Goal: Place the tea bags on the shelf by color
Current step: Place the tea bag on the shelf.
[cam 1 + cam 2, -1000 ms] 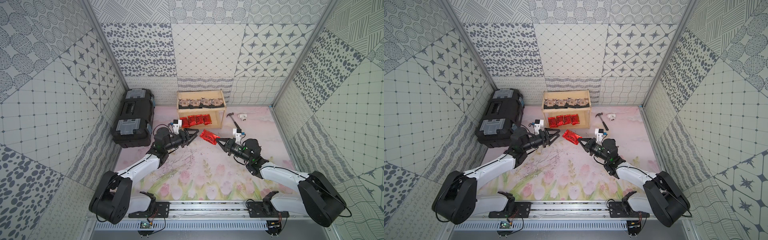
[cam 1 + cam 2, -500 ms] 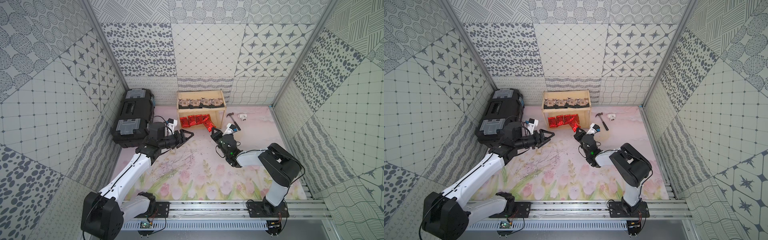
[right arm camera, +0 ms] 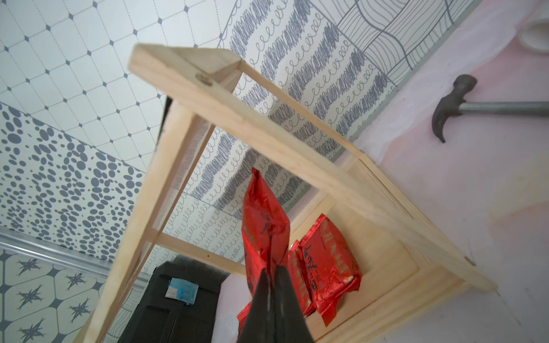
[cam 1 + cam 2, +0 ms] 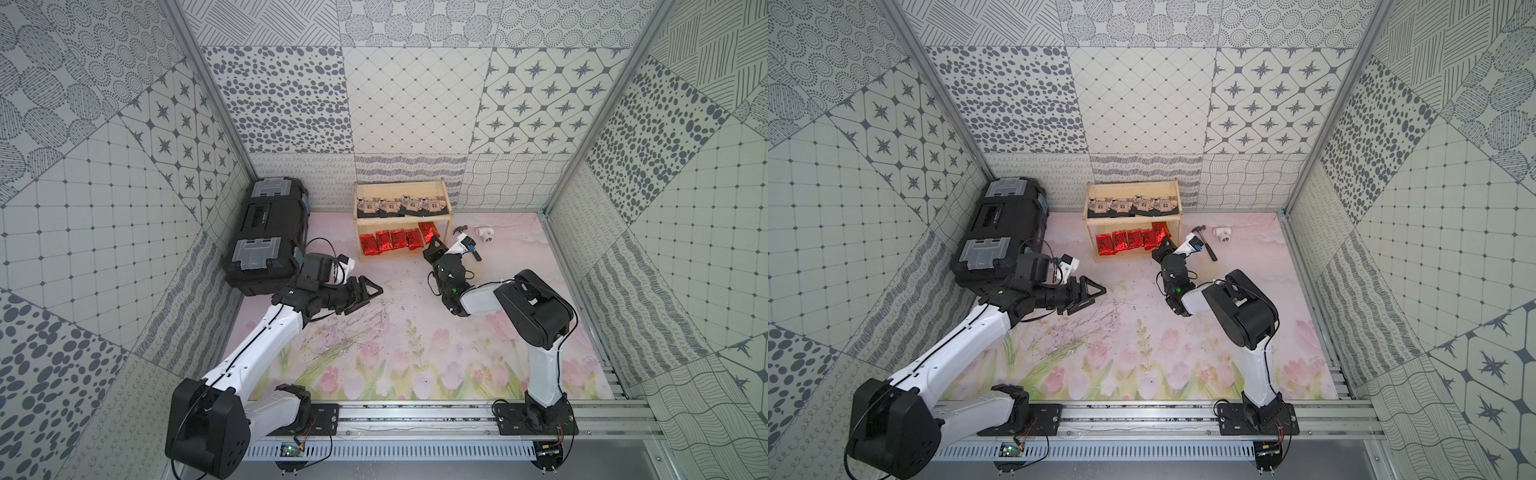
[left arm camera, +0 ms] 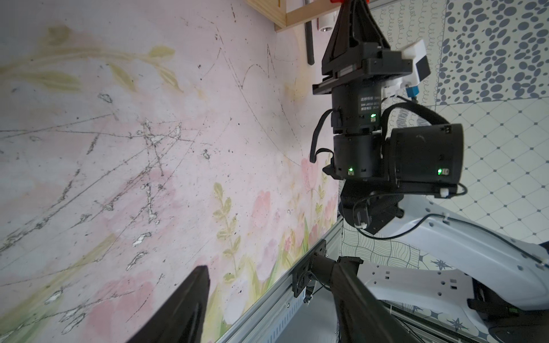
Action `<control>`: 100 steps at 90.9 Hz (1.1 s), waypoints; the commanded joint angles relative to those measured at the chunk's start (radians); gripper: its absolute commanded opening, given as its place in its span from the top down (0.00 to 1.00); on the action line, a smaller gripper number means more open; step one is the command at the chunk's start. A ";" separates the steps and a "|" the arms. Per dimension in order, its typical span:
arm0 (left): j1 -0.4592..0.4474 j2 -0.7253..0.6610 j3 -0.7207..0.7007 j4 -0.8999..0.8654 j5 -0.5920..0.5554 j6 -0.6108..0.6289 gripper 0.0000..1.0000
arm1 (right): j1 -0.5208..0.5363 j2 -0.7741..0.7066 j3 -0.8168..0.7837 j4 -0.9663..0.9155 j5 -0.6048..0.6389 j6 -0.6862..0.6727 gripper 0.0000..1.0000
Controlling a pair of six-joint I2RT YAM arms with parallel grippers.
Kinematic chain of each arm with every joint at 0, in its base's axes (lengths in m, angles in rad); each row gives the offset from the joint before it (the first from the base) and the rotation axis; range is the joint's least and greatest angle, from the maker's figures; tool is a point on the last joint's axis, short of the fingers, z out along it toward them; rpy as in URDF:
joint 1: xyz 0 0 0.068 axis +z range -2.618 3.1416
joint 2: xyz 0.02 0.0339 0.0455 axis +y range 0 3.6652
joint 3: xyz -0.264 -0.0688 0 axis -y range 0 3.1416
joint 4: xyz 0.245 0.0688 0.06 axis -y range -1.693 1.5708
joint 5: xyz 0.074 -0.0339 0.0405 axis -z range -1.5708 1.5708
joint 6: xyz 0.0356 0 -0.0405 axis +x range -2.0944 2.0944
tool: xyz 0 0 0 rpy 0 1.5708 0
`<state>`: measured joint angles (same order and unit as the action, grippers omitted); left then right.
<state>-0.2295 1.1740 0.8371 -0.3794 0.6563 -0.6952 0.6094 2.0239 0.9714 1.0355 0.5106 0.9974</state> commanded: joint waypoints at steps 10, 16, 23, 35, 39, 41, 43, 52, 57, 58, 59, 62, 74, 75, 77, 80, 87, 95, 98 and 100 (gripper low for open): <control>0.006 -0.013 -0.008 -0.049 0.042 0.057 0.30 | -0.008 0.069 0.079 -0.062 0.034 -0.011 1.00; 0.007 -0.015 -0.007 -0.051 0.042 0.059 0.30 | -0.010 0.087 0.099 -0.079 0.048 -0.011 1.00; 0.006 -0.014 -0.006 -0.051 0.047 0.062 0.30 | -0.011 0.104 0.120 -0.090 0.063 -0.013 1.00; 0.005 -0.014 -0.006 -0.052 0.051 0.062 0.30 | -0.016 0.128 0.147 -0.116 0.080 -0.007 1.00; 0.007 -0.016 -0.005 -0.050 0.053 0.063 0.30 | -0.017 0.134 0.156 -0.122 0.085 -0.006 1.00; 0.006 -0.016 -0.005 -0.050 0.054 0.062 0.31 | -0.017 0.136 0.159 -0.128 0.087 -0.004 1.00; 0.006 -0.016 -0.004 -0.050 0.054 0.062 0.31 | -0.017 0.140 0.165 -0.132 0.091 -0.002 1.00; 0.005 -0.019 -0.003 -0.051 0.055 0.063 0.31 | -0.019 0.149 0.190 -0.171 0.106 0.021 1.00; 0.005 -0.019 -0.004 -0.051 0.054 0.063 0.31 | -0.018 0.153 0.200 -0.188 0.120 0.030 1.00; 0.005 -0.020 -0.003 -0.052 0.054 0.063 0.31 | -0.018 0.154 0.202 -0.191 0.124 0.032 1.00; 0.006 -0.019 -0.004 -0.052 0.054 0.063 0.31 | -0.018 0.155 0.204 -0.194 0.127 0.035 1.00; 0.006 -0.020 -0.003 -0.052 0.053 0.063 0.31 | -0.018 0.158 0.209 -0.205 0.133 0.043 1.00; 0.007 -0.022 -0.002 -0.052 0.054 0.065 0.31 | -0.018 0.167 0.224 -0.223 0.147 0.063 1.00; 0.007 -0.022 -0.002 -0.052 0.053 0.065 0.31 | -0.018 0.169 0.225 -0.224 0.147 0.064 1.00; 0.007 -0.022 -0.002 -0.053 0.053 0.065 0.31 | -0.018 0.170 0.227 -0.228 0.148 0.070 1.00; 0.007 -0.023 -0.002 -0.053 0.052 0.065 0.31 | -0.019 0.173 0.231 -0.233 0.148 0.077 1.00; 0.007 -0.026 -0.003 -0.054 0.052 0.067 0.31 | -0.018 0.179 0.236 -0.243 0.146 0.089 1.00; 0.007 -0.027 -0.002 -0.056 0.051 0.068 0.31 | -0.018 0.187 0.241 -0.257 0.147 0.106 1.00; 0.008 -0.029 -0.003 -0.058 0.050 0.069 0.31 | -0.017 0.191 0.246 -0.260 0.144 0.108 1.00; 0.008 -0.029 -0.002 -0.058 0.050 0.068 0.31 | -0.018 0.194 0.247 -0.261 0.143 0.109 1.00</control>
<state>-0.2276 1.1557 0.8303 -0.4191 0.6743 -0.6579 0.5941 2.1857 1.1950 0.7876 0.6384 1.0821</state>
